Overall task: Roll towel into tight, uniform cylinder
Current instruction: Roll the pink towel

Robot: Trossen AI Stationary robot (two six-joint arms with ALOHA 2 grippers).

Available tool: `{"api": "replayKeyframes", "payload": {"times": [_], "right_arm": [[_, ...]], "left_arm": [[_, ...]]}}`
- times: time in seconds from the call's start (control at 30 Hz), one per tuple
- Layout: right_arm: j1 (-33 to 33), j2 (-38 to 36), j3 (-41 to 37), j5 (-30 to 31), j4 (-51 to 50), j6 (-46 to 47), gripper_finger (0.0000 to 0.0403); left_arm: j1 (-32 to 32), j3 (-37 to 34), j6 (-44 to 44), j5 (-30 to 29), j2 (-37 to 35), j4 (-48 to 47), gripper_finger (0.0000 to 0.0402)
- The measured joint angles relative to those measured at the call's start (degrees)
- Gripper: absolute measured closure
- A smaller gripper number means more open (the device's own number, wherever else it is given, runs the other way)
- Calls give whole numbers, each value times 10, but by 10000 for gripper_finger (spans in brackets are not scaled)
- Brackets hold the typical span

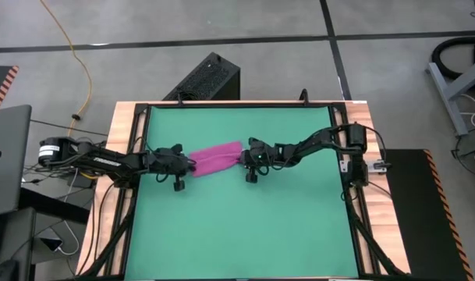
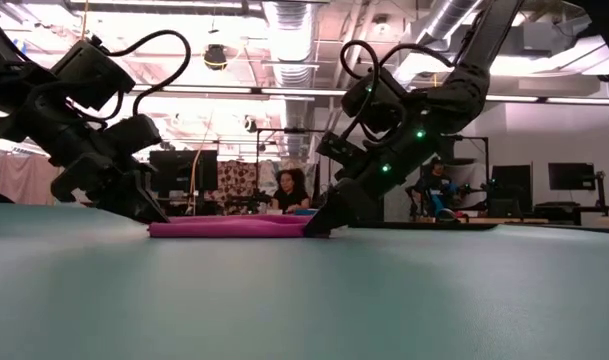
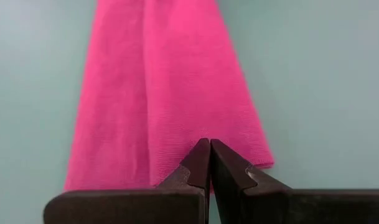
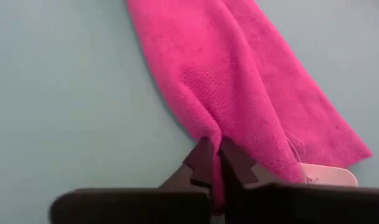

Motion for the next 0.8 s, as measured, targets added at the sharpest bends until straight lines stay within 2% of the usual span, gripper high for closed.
{"api": "replayKeyframes", "payload": {"times": [0.07,0.27,0.4,0.5,0.63,0.8], "right_arm": [[9,0,0,0,-1,3,387],[35,-3,-1,1,-17,38,386],[53,-3,-1,-1,-18,65,386],[69,-3,0,-4,-18,90,386],[92,-13,4,-13,-25,123,386],[116,-49,4,-22,-54,157,387]], "left_arm": [[-6,9,-11,7,-2,-5,402],[-35,65,-27,7,-18,-20,402],[-51,87,7,-28,-11,-14,402],[-52,88,33,-28,21,25,401],[-56,88,36,24,82,82,401],[-67,89,45,25,176,155,401]]}}
